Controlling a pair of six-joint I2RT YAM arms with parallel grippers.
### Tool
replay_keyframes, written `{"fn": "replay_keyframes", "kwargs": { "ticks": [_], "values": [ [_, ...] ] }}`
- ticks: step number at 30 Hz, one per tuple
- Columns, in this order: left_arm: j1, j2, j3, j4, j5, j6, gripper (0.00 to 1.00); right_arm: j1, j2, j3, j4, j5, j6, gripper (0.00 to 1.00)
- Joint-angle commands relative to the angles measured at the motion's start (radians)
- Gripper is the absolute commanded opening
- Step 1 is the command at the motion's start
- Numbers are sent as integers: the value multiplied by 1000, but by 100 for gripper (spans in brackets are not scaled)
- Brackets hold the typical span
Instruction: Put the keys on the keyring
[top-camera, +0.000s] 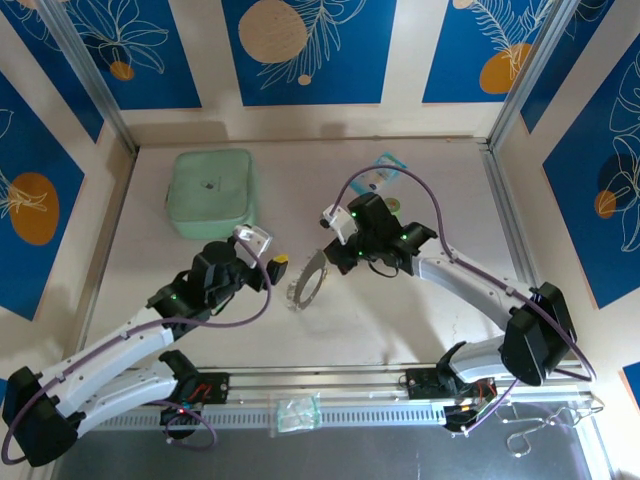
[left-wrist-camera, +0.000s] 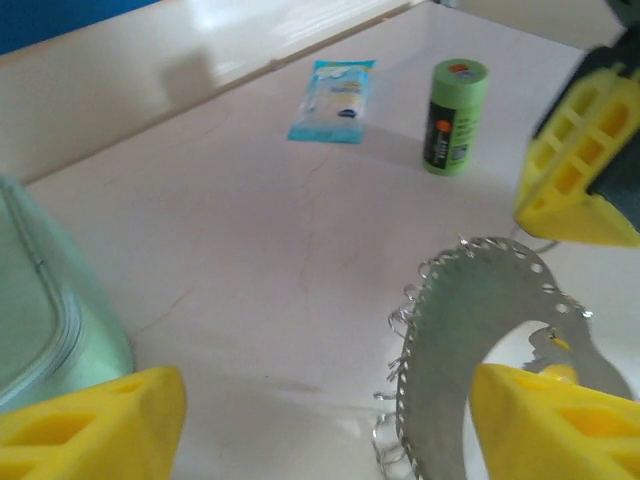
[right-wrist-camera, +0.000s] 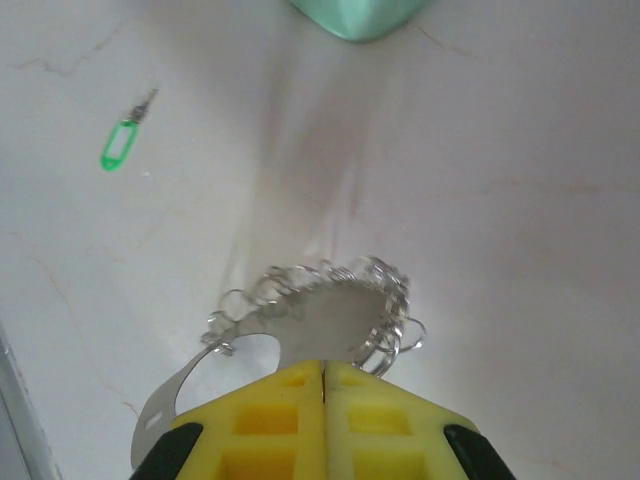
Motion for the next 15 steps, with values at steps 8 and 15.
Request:
{"fn": "replay_keyframes", "kwargs": {
  "ticks": [8,15],
  "values": [
    [9,-29,18,39,189,254,47,2,-113,13,29,-331,-291,0],
    [8,-2,7,77,284,320,42,26,-98,44,-37,-369,-383,0]
  ]
}}
